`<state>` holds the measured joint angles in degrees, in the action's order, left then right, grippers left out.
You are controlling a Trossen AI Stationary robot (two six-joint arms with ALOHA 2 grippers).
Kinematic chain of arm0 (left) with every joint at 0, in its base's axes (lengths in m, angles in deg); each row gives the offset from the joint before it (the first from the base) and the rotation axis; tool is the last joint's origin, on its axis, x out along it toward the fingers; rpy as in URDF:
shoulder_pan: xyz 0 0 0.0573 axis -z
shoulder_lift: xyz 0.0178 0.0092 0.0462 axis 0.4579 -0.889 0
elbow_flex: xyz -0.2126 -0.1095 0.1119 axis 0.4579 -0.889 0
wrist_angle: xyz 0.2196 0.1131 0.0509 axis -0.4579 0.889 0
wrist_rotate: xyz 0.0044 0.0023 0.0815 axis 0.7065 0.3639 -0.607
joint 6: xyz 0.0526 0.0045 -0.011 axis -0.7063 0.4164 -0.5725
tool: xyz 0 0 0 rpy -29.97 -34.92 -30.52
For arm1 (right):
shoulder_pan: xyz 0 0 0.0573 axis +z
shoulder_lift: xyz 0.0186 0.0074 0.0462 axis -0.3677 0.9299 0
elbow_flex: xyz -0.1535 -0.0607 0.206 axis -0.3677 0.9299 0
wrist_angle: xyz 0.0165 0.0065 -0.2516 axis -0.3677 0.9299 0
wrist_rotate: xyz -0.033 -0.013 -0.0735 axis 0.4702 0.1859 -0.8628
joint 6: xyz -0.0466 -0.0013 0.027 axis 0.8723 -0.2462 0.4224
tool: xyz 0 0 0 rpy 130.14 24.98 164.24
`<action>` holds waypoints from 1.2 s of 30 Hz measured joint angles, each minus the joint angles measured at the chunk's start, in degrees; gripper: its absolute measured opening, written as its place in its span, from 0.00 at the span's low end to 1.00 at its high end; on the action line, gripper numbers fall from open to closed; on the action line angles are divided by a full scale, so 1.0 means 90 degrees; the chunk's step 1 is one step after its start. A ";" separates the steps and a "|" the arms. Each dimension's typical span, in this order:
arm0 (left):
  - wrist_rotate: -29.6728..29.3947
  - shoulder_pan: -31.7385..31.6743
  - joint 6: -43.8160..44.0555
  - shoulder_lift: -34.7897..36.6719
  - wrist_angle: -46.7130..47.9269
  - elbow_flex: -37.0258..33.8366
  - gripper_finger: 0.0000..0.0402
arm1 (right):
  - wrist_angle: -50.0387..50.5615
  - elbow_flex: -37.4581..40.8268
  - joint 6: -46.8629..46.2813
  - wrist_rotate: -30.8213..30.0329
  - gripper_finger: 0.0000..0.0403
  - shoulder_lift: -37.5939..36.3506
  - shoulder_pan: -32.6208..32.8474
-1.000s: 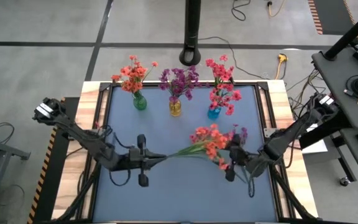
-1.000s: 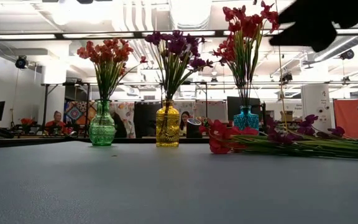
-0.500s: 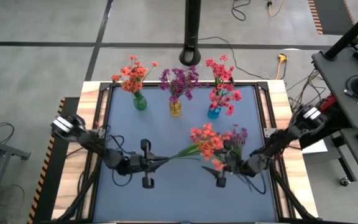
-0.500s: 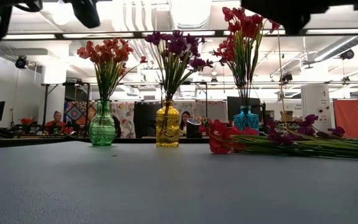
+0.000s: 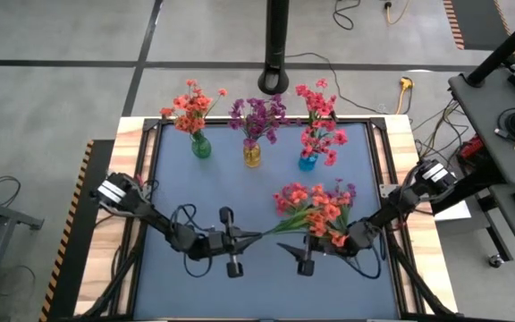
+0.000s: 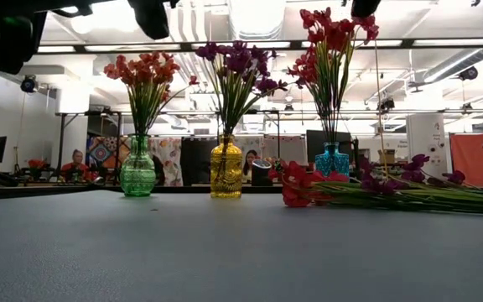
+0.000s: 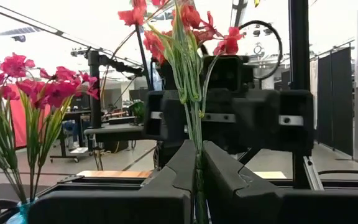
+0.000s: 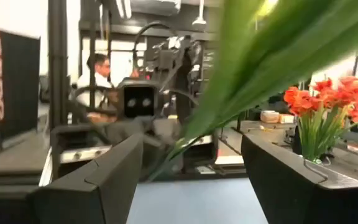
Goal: Sort flowers into vase by color
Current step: Put the orange flowers into the green vase
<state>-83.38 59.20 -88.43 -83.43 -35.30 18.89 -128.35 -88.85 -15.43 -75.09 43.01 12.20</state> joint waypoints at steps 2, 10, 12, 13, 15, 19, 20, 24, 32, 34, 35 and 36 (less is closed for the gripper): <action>0.0010 -0.0006 0.0003 -0.0082 0.0001 0.0042 0.00 | -0.0096 -0.0001 -0.0043 0.0027 0.64 0.0008 -0.0076; -0.0030 -0.0029 -0.0019 -0.0324 0.0016 0.0273 0.01 | -0.0140 -0.0069 -0.0340 0.0756 0.55 0.0080 -0.0342; -0.0033 -0.0030 -0.0023 -0.0318 -0.0011 0.0273 0.01 | -0.0126 -0.0069 -0.0341 0.0761 0.52 0.0085 -0.0342; -0.0035 -0.0032 -0.0011 -0.0317 -0.0005 0.0263 0.01 | -0.0130 -0.0069 -0.0341 0.0762 0.50 0.0085 -0.0342; -0.0148 -0.0032 0.0046 -0.0317 0.0009 0.0259 0.02 | -0.0132 -0.0069 -0.0341 0.0791 0.45 0.0085 -0.0342; -0.0394 -0.0032 0.0073 -0.0310 0.0006 0.0257 0.03 | -0.0133 -0.0069 -0.0341 0.0790 0.34 0.0085 -0.0349; -0.0401 -0.0032 0.0074 -0.0310 0.0007 0.0257 0.04 | -0.0131 -0.0067 -0.0341 0.0787 0.31 0.0085 -0.0349; -0.0467 -0.0035 0.0190 -0.0305 0.0007 0.0254 0.13 | -0.0128 -0.0067 -0.0324 0.0805 0.22 0.0085 -0.0342; -0.1386 0.0018 0.0526 -0.0254 0.0358 0.0247 0.45 | -0.0020 -0.0064 -0.0300 0.0802 0.09 0.0073 -0.0337; -0.1729 0.0066 0.0529 -0.0207 0.0370 0.0247 0.52 | 0.0285 -0.0064 -0.0413 0.0776 0.08 -0.0002 -0.0340; -0.1712 0.0089 0.0526 -0.0170 0.0394 0.0247 0.55 | 0.0490 -0.0064 -0.0498 0.0714 0.08 -0.0057 -0.0340; -0.1561 0.0110 0.0515 -0.0123 0.0408 0.0246 0.58 | 0.0729 -0.0064 -0.0586 0.0621 0.08 -0.0119 -0.0340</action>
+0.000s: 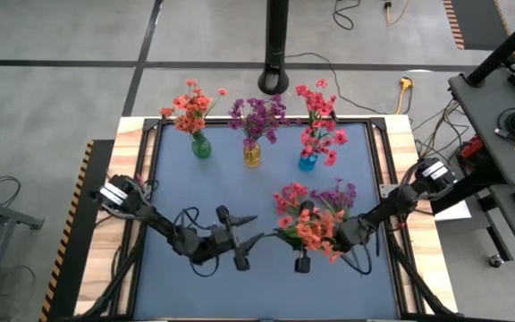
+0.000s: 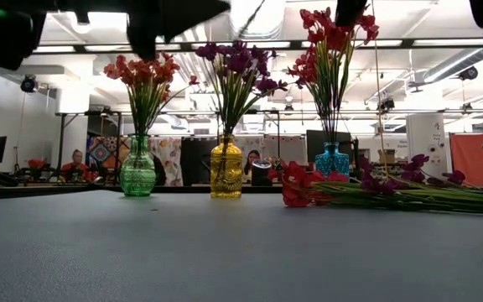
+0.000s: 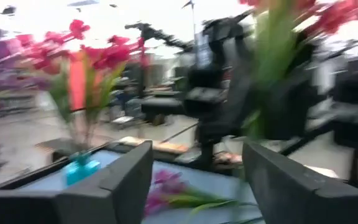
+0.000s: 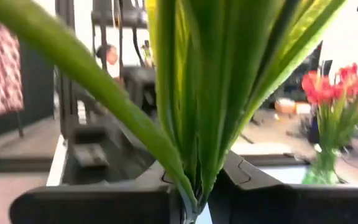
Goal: Sort flowers into vase by color
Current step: Put the orange flowers into the green vase
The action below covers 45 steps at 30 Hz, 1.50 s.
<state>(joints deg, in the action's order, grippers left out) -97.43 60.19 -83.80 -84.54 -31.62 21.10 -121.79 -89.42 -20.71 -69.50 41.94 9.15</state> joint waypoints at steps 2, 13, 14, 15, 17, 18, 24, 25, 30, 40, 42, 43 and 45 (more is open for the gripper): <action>0.0775 0.0002 -0.0003 0.0120 0.0057 0.0001 0.61 | 0.0584 -0.0006 -0.0205 -0.0163 0.08 -0.0115 -0.0024; 0.1559 -0.0507 0.0013 0.0255 0.0760 0.0345 0.63 | 0.3341 -0.0861 -0.0697 -0.0314 0.08 -0.0267 -0.0085; 0.1569 -0.0534 0.0013 0.0261 0.0838 0.0386 0.63 | 0.3463 -0.0920 -0.0694 -0.0324 0.08 -0.0267 -0.0085; 0.1635 -0.0563 0.0013 0.0272 0.0950 0.0423 0.63 | 0.3565 -0.0980 -0.0693 -0.0323 0.08 -0.0267 -0.0085; 0.2024 -0.0611 0.0013 0.0274 0.1146 0.0515 0.63 | 0.3727 -0.1070 -0.0693 -0.0326 0.08 -0.0267 -0.0085; 0.2163 -0.0624 0.0008 0.0275 0.1244 0.0568 0.63 | 0.3796 -0.1113 -0.0692 -0.0325 0.08 -0.0267 -0.0085; 0.2193 -0.0675 -0.0149 0.0282 0.1494 0.0818 0.62 | 0.4004 -0.1214 -0.0741 -0.0322 0.08 -0.0265 -0.0085; 0.2192 -0.0685 -0.0163 0.0282 0.1571 0.0866 0.61 | 0.4016 -0.1214 -0.0761 -0.0323 0.08 -0.0265 -0.0085; 0.2112 -0.0693 -0.0164 0.0282 0.2357 0.1165 0.48 | 0.4084 -0.1214 -0.0808 -0.0329 0.08 -0.0262 -0.0082; 0.1714 -0.0677 -0.0223 0.0284 0.2578 0.1313 0.09 | 0.4100 -0.1212 -0.0946 -0.0349 0.20 -0.0262 -0.0085; 0.1699 -0.0672 -0.0226 0.0286 0.2577 0.1311 0.04 | 0.4105 -0.1212 -0.0974 -0.0346 0.24 -0.0262 -0.0085; 0.1688 -0.0668 -0.0242 0.0296 0.2579 0.1308 0.03 | 0.4108 -0.1212 -0.0974 -0.0346 0.27 -0.0262 -0.0082; 0.1645 -0.0647 -0.0325 0.0331 0.2593 0.1306 0.02 | 0.4100 -0.1212 -0.0975 -0.0317 0.31 -0.0265 -0.0069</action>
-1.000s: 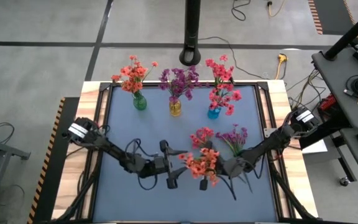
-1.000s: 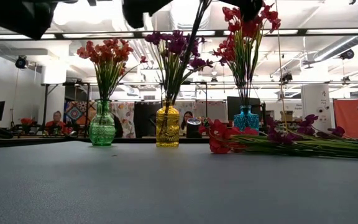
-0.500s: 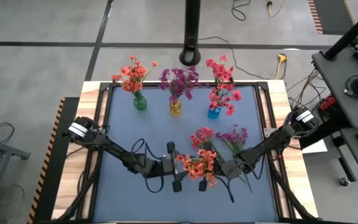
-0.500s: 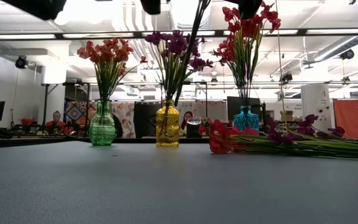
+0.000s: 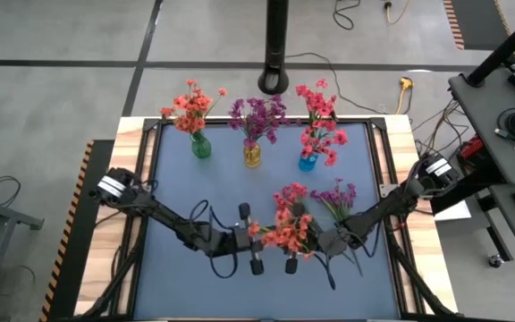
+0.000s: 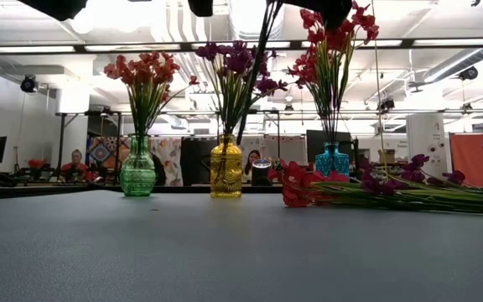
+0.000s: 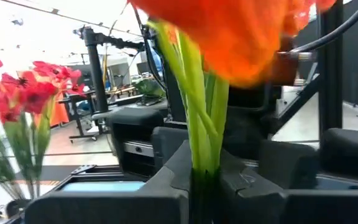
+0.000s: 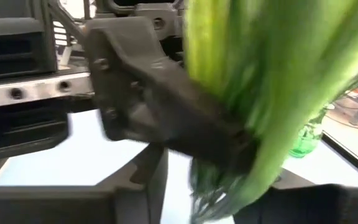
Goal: Sort flowers into vase by color
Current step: Put the orange flowers into the green vase
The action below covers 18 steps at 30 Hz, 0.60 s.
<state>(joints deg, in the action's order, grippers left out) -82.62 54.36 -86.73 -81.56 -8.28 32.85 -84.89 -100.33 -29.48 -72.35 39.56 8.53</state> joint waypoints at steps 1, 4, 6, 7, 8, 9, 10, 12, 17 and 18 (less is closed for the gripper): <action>-0.0065 0.0017 -0.0053 0.0028 0.0020 -0.0002 0.02 | 0.0004 -0.0002 -0.0002 0.0010 0.33 -0.0022 0.0016; -0.0606 0.0115 -0.0276 0.0183 0.0157 -0.0006 0.04 | 0.0045 -0.0002 -0.0085 0.0000 0.39 -0.0121 0.0042; -0.1027 0.0183 -0.0480 0.0334 0.0359 -0.0012 0.05 | 0.0171 -0.0004 -0.0198 -0.0025 0.41 -0.0237 0.0056; -0.1174 0.0211 -0.0542 0.0417 0.0465 -0.0013 0.05 | 0.0273 -0.0005 -0.0253 -0.0034 0.43 -0.0312 0.0060; -0.1307 0.0238 -0.0610 0.0508 0.0562 -0.0034 0.05 | 0.0382 -0.0005 -0.0324 -0.0032 0.44 -0.0393 0.0061; -0.1418 0.0247 -0.0660 0.0627 0.0689 -0.0076 0.05 | 0.0500 -0.0007 -0.0395 -0.0021 0.45 -0.0471 0.0061; -0.1454 0.0244 -0.0678 0.0775 0.0812 -0.0134 0.04 | 0.0641 -0.0007 -0.0462 0.0008 0.46 -0.0565 0.0068; -0.1519 0.0227 -0.0686 0.1107 0.0936 -0.0342 0.04 | 0.0895 -0.0007 -0.0516 0.0031 0.48 -0.0723 0.0076; -0.1721 0.0112 -0.0930 0.2302 0.0962 -0.1238 0.02 | 0.1370 -0.0012 -0.0723 0.0022 0.50 -0.1078 0.0072; -0.1719 0.0077 -0.1008 0.2609 0.0881 -0.1433 0.02 | 0.1455 -0.0012 -0.0738 0.0023 0.50 -0.1124 0.0071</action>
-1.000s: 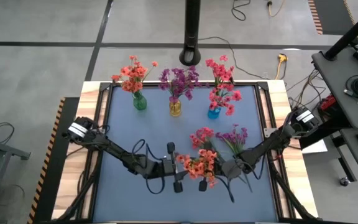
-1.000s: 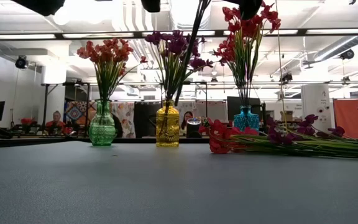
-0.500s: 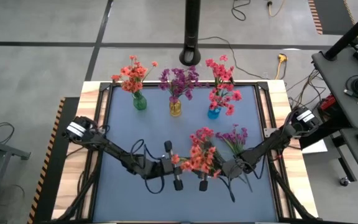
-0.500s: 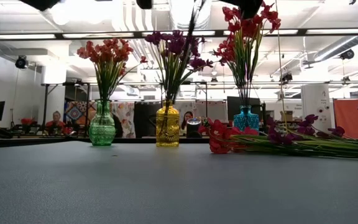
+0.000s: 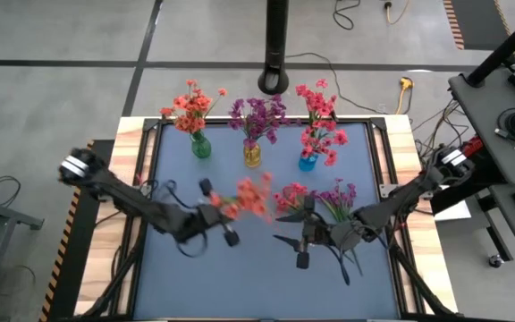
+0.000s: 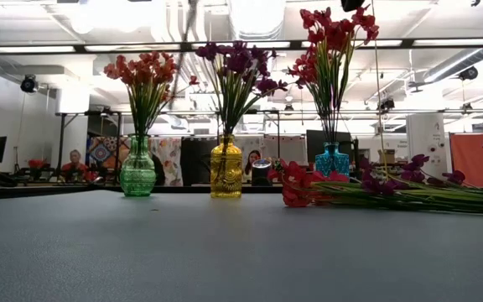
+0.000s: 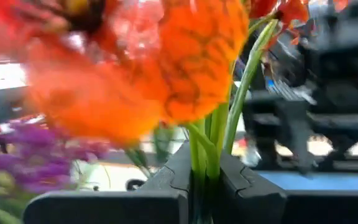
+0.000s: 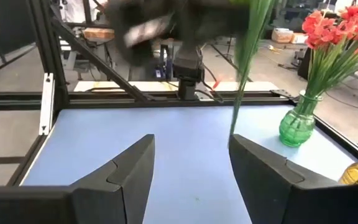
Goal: Sort flowers into vase by color
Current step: Put the orange flowers into the green vase
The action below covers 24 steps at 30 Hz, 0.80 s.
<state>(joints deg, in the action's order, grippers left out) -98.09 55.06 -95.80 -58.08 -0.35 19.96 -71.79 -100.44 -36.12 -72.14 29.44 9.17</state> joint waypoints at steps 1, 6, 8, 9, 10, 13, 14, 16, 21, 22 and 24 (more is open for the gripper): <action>0.0019 -0.0047 -0.0104 0.0320 -0.0015 -0.0187 0.02 | 0.0044 0.0000 -0.0019 -0.0002 0.50 -0.0010 0.0002; 0.0086 -0.0558 -0.0592 0.1728 -0.0071 -0.1004 0.02 | 0.0059 -0.0002 0.0022 -0.0005 0.50 -0.0004 -0.0023; 0.0329 -0.0905 -0.0599 0.2157 -0.0092 -0.1272 0.02 | 0.0060 -0.0012 0.0028 -0.0013 0.50 0.0004 -0.0045; 0.0481 -0.1106 -0.0617 0.2343 -0.0085 -0.1411 0.02 | 0.0064 -0.0012 0.0051 -0.0023 0.50 0.0007 -0.0065; 0.0664 -0.1311 -0.0671 0.2505 -0.0069 -0.1539 0.02 | 0.0058 -0.0012 0.0058 -0.0021 0.50 0.0010 -0.0083; 0.1368 -0.2015 -0.0786 0.2940 -0.0064 -0.1930 0.02 | 0.0053 -0.0012 0.0073 -0.0026 0.50 0.0019 -0.0120; 0.1676 -0.2283 -0.0750 0.3038 -0.0089 -0.2043 0.02 | 0.0055 -0.0012 0.0091 -0.0026 0.50 0.0020 -0.0130; 0.2473 -0.2806 -0.0702 0.3206 -0.0061 -0.2300 0.02 | 0.0055 -0.0012 0.0104 -0.0026 0.50 0.0022 -0.0159; 0.3412 -0.3899 -0.0595 0.3352 -0.0142 -0.2645 0.02 | 0.0067 -0.0012 0.0115 -0.0027 0.50 0.0039 -0.0195; 0.3412 -0.4061 -0.0604 0.3352 -0.0141 -0.2678 0.02 | 0.0064 -0.0012 0.0116 -0.0029 0.50 0.0039 -0.0197; 0.3493 -0.4332 -0.0647 0.3322 -0.0143 -0.2701 0.02 | 0.0067 -0.0012 0.0119 -0.0029 0.50 0.0039 -0.0214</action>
<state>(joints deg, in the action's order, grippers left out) -66.65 16.07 -101.62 -28.17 -1.64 -4.35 -71.19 -100.55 -35.04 -72.39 29.79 7.24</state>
